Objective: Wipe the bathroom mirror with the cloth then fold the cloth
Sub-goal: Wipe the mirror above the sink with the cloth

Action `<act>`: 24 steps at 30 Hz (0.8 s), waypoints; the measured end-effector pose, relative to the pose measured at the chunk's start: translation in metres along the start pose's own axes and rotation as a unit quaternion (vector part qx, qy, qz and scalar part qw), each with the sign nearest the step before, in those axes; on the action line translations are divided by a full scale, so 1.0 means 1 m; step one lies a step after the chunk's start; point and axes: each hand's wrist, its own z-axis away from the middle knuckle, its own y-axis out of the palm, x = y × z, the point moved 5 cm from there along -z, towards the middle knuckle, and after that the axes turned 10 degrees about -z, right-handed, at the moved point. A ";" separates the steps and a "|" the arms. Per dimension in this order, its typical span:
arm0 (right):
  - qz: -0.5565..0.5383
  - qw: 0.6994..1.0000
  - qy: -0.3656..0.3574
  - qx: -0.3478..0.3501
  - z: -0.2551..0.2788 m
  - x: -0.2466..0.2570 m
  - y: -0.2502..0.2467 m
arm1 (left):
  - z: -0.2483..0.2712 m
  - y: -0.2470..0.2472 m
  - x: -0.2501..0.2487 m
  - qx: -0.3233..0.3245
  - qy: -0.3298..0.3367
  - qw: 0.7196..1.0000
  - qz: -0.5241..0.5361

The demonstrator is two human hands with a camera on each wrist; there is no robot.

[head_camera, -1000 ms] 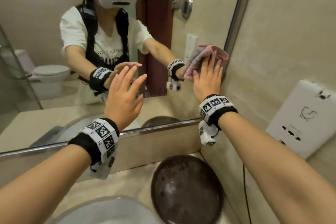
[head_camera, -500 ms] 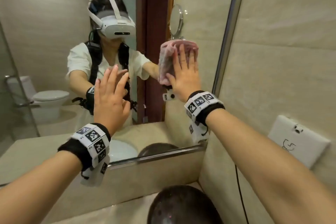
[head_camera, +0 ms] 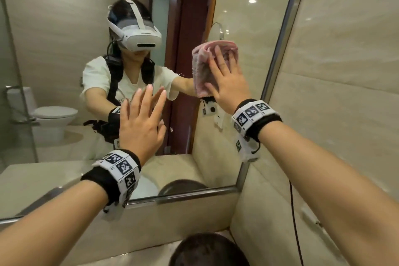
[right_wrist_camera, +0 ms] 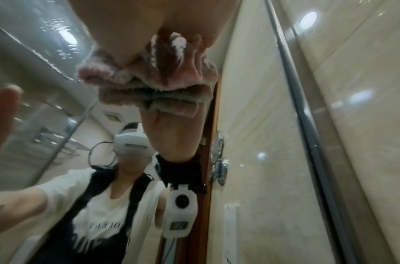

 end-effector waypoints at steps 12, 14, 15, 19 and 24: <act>-0.042 0.990 -0.133 -0.032 0.018 0.099 0.043 | 0.044 -0.008 0.013 -0.017 -0.014 0.993 0.115; -0.009 0.972 -0.237 0.003 0.039 0.136 0.069 | 0.056 -0.005 0.028 -0.011 -0.043 0.992 0.117; -0.001 0.966 -0.257 0.031 0.047 0.147 0.078 | 0.062 -0.006 0.035 -0.019 -0.058 0.991 0.117; 0.042 0.953 -0.292 0.067 0.050 0.152 0.092 | 0.080 -0.013 0.061 -0.062 -0.070 0.991 0.097; -0.020 0.999 -0.038 -0.031 0.013 0.099 0.057 | 0.080 -0.014 0.077 -0.060 -0.081 0.991 0.088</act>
